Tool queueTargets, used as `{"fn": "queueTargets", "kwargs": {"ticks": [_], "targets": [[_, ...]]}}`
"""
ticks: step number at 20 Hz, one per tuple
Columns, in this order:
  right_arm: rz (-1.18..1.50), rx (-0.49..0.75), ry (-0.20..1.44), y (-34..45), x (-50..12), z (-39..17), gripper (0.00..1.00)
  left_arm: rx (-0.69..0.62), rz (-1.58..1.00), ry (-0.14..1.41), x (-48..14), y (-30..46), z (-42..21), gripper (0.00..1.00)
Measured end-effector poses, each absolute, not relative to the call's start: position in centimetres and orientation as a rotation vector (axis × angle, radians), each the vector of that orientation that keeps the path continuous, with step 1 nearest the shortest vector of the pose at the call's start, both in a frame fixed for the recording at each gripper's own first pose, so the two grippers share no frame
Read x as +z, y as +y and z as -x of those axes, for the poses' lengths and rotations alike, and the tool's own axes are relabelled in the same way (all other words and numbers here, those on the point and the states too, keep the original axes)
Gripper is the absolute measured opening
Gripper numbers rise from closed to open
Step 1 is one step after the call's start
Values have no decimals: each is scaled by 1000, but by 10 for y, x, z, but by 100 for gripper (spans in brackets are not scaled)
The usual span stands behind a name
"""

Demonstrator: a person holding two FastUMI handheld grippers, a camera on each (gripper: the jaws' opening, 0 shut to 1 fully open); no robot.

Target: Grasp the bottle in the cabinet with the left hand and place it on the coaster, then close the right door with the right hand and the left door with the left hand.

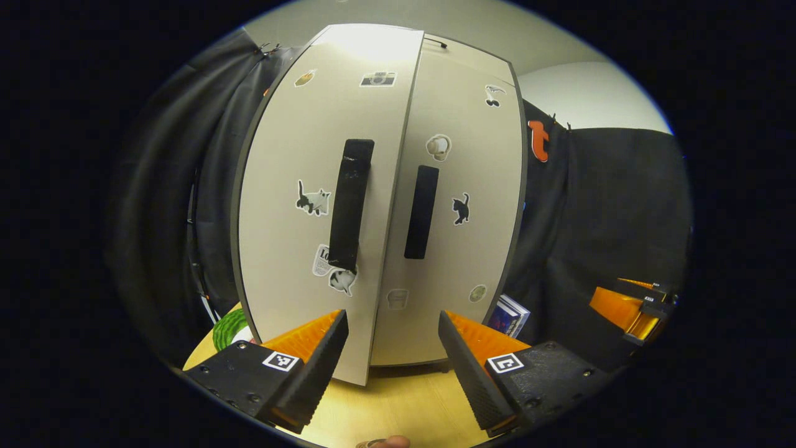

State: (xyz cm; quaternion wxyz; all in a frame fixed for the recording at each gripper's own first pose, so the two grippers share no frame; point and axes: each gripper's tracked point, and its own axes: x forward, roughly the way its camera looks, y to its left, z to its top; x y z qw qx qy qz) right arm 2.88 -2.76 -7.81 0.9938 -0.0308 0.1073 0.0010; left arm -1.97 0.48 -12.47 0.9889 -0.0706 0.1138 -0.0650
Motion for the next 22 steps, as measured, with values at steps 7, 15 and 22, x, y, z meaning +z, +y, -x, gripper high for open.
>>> {"fn": "queueTargets", "kwargs": {"ticks": [7, 15, 22], "targets": [[61, 42, 160, -24, -40, -58, 98, -80, 137, 184, -70, -1, 6, 95], [138, 34, 68, -71, 60, -101, 98, -15, 77, 87, 44, -42, -32, 96], [147, 0, 21, -113, 88, -93, 93, -61, 96, 56, 72, -124, -28, 96]]}}
